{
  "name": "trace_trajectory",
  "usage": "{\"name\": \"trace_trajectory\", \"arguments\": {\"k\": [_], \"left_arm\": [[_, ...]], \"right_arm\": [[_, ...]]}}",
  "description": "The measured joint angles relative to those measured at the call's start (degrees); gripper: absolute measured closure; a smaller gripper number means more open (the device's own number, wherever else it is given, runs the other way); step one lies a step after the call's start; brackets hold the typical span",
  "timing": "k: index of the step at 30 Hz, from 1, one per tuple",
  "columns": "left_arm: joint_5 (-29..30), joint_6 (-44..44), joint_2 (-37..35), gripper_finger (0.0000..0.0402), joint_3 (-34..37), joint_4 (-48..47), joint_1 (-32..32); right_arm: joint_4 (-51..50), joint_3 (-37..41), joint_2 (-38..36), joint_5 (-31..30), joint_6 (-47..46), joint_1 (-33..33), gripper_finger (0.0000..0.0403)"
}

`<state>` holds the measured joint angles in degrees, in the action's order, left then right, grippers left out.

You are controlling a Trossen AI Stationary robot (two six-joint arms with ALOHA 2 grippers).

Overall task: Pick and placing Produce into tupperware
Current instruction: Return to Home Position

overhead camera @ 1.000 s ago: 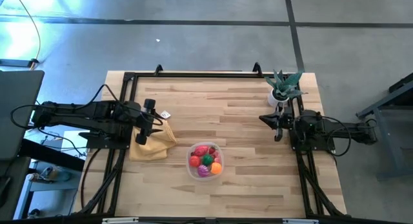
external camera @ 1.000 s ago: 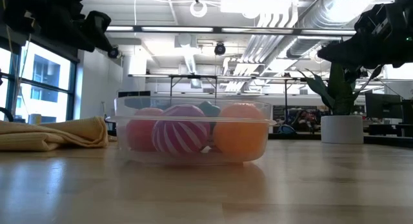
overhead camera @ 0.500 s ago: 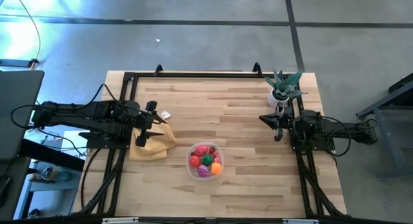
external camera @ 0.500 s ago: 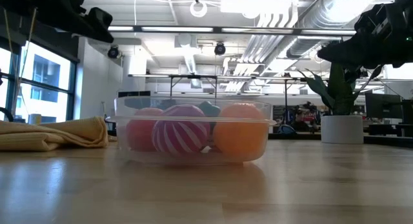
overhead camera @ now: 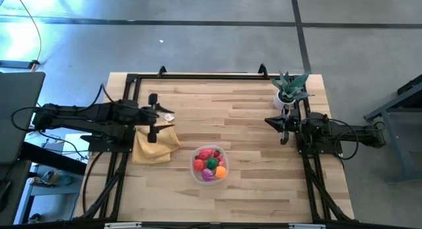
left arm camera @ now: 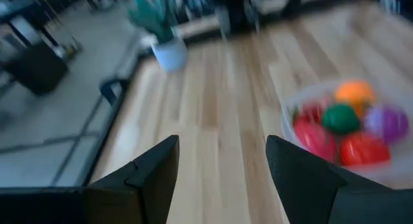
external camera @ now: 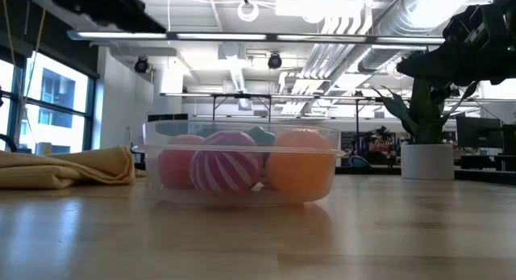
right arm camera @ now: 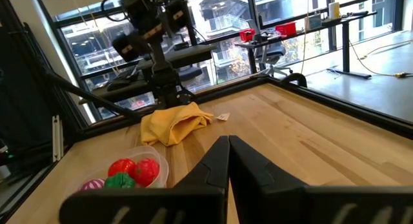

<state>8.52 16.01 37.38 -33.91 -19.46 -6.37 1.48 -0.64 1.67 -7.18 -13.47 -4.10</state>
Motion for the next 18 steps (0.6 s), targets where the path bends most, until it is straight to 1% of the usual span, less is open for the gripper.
{"name": "trace_trajectory", "arguments": {"k": [7, 10, 12, 14, 17, 18], "left_arm": [[0.1, 0.2, 0.0, 0.0181, 0.0, 12.0, 0.0], [0.1, 0.0, 0.0, 0.0181, 0.0, 14.4, 0.0], [-0.3, -2.0, 0.0, 0.0181, 0.0, 15.1, 0.0], [-4.5, -4.3, 0.0, 0.0181, -0.2, 15.0, 0.0], [-14.6, -6.3, 0.0, 0.0181, -2.6, 13.4, 0.0], [-17.0, -6.3, -0.4, 0.0181, -4.3, 11.8, 0.0]], "right_arm": [[0.0, 0.0, 0.0, 0.0, 0.0, 0.0, 0.0402], [0.0, 0.0, 0.0, 0.0, 0.0, 0.0, 0.0402], [0.0, 0.0, 0.0, 0.0, 0.0, 0.0, 0.0402], [0.0, 0.0, 0.0, 0.0, 0.0, 0.0, 0.0402], [0.0, 0.0, 0.0, 0.0, 0.0, 0.0, 0.0402], [0.0, 0.0, 0.0, 0.0, 0.0, 0.0, 0.0402]]}}
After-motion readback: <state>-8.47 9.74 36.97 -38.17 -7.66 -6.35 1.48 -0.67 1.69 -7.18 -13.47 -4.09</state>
